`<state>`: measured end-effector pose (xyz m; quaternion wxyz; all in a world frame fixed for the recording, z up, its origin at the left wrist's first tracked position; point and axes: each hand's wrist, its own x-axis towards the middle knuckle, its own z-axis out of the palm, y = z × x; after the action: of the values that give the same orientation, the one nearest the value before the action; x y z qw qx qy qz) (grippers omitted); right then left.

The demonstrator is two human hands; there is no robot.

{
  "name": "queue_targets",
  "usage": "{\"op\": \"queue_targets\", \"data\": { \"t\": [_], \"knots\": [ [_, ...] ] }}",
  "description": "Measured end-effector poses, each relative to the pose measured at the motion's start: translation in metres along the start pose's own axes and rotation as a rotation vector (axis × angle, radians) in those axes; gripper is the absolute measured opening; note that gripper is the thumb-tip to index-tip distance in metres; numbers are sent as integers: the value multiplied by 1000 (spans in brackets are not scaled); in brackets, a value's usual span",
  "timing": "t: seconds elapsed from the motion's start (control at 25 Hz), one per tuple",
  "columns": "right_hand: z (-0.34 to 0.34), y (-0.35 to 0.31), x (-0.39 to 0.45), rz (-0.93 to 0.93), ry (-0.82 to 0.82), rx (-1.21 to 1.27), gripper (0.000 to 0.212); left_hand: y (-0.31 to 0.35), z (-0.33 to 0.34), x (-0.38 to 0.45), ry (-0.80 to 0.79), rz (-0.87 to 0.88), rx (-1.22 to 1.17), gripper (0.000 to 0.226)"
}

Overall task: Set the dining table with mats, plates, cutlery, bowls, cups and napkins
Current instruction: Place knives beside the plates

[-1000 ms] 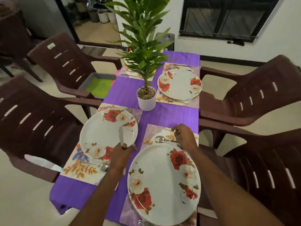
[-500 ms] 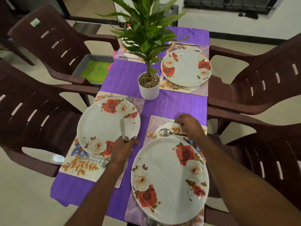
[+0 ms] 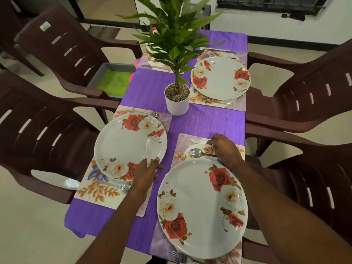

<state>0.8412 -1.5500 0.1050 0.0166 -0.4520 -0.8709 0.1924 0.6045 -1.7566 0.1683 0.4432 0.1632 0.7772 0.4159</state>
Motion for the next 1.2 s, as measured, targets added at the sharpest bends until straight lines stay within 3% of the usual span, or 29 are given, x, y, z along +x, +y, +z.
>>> {"op": "queue_targets", "data": {
  "t": [0.12,0.24,0.4,0.48,0.6,0.8,0.92,1.04,1.2],
  "knots": [
    [-6,-16,-1,55,168,119,35,0,-10,-5,-69,20,-76,27],
    [-14,-71,0,97,296,459,28,0,-26,-10,-160,53,-86,32],
    [-18,-172,-14,239,-26,1099,23,-1,-50,-10,-337,122,-49,27],
    [-12,-206,-25,279,-124,1248,28,-1,-66,-6,-347,149,0,22],
    [6,-240,-35,314,-128,1346,20,-4,-109,8,-354,185,111,14],
    [38,-293,-65,379,-95,1435,11,-23,-209,40,-581,211,337,20],
    [66,-327,-90,421,-38,1569,17,-41,-258,56,-625,209,374,18],
    [93,-349,-109,487,18,1514,23,-59,-281,64,-612,204,341,23],
    [116,-357,-117,599,110,1478,14,-76,-279,67,-593,314,308,18]
  ]
}}
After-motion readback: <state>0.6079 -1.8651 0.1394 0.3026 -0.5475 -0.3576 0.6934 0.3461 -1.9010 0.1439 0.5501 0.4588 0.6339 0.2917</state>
